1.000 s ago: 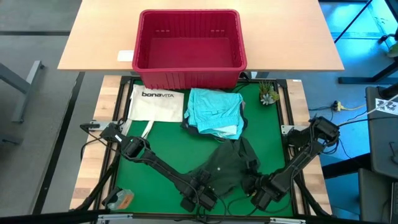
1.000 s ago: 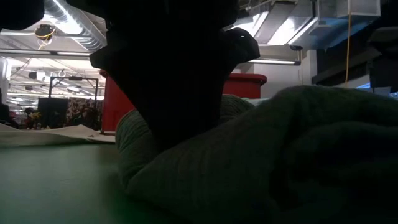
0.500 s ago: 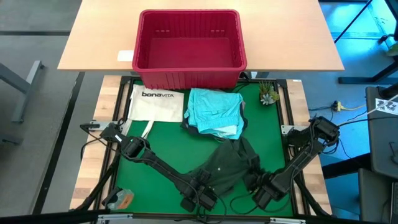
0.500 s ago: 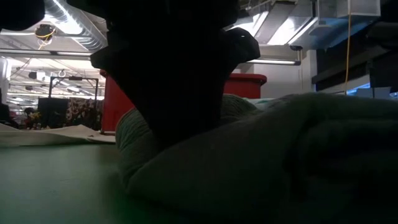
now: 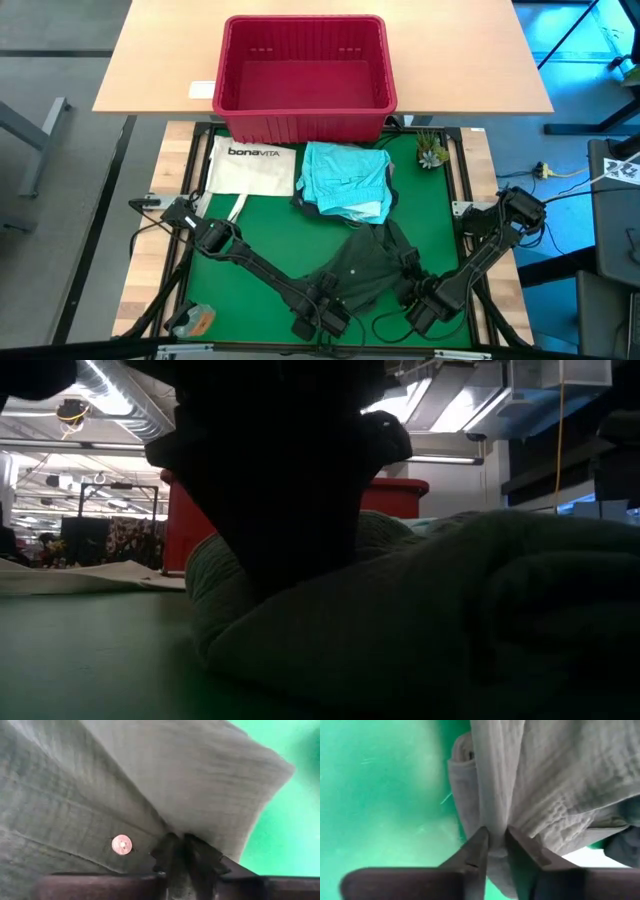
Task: Fold Laundry from Bin
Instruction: Fold the green polo shirt from the red laundry bin
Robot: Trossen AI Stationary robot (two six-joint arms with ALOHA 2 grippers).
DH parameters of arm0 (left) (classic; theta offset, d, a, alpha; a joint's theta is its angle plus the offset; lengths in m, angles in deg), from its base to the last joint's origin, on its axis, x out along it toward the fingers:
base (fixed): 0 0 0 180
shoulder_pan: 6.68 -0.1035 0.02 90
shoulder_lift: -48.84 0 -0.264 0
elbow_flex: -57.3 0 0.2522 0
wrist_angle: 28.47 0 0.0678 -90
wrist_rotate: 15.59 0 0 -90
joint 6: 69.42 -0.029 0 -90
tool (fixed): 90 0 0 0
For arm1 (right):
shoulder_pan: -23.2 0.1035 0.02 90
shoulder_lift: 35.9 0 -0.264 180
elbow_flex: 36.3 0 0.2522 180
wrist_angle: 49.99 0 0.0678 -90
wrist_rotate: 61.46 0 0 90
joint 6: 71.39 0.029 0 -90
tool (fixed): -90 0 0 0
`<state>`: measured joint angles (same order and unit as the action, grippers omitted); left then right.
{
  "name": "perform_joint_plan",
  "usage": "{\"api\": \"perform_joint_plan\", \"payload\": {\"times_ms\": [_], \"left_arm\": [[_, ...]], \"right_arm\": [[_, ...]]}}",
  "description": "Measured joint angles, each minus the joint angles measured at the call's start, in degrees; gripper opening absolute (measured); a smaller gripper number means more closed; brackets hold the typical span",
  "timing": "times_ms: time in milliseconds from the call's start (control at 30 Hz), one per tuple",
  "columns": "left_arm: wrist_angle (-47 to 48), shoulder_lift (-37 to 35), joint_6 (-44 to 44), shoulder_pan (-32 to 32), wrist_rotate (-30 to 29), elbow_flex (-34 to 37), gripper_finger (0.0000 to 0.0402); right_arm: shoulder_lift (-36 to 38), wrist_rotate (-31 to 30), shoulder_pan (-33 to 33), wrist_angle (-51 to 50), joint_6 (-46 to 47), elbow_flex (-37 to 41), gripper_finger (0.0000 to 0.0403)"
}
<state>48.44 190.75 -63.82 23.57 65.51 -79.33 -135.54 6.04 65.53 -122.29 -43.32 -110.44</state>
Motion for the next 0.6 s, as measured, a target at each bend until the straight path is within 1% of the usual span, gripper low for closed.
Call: {"api": "perform_joint_plan", "payload": {"times_ms": [100, 233, 333, 467, 600], "left_arm": [[0.1, 0.0, 2.0, -0.7, 2.5, 0.0, 0.0067], [0.2, -0.3, 3.4, -1.0, 2.8, 0.0, 0.011], [0.9, -0.8, 3.3, -1.0, 2.9, -0.6, 0.0138], [1.7, -1.5, 3.6, -1.0, 1.8, -5.0, 0.0159], [2.2, -2.0, 5.1, -1.0, 1.2, -10.6, 0.0163]], "right_arm": [[0.0, 0.7, 0.0, 0.0, 0.0, 0.0, 0.0113], [0.0, 0.7, 0.0, 0.0, 0.1, 0.0, 0.0171], [0.0, 1.0, 0.0, -0.1, -0.3, 0.0, 0.0204], [0.0, 3.4, 0.0, -2.0, -1.7, -1.5, 0.0227], [0.0, 4.2, 0.0, -4.5, -2.0, -3.8, 0.0232]]}}
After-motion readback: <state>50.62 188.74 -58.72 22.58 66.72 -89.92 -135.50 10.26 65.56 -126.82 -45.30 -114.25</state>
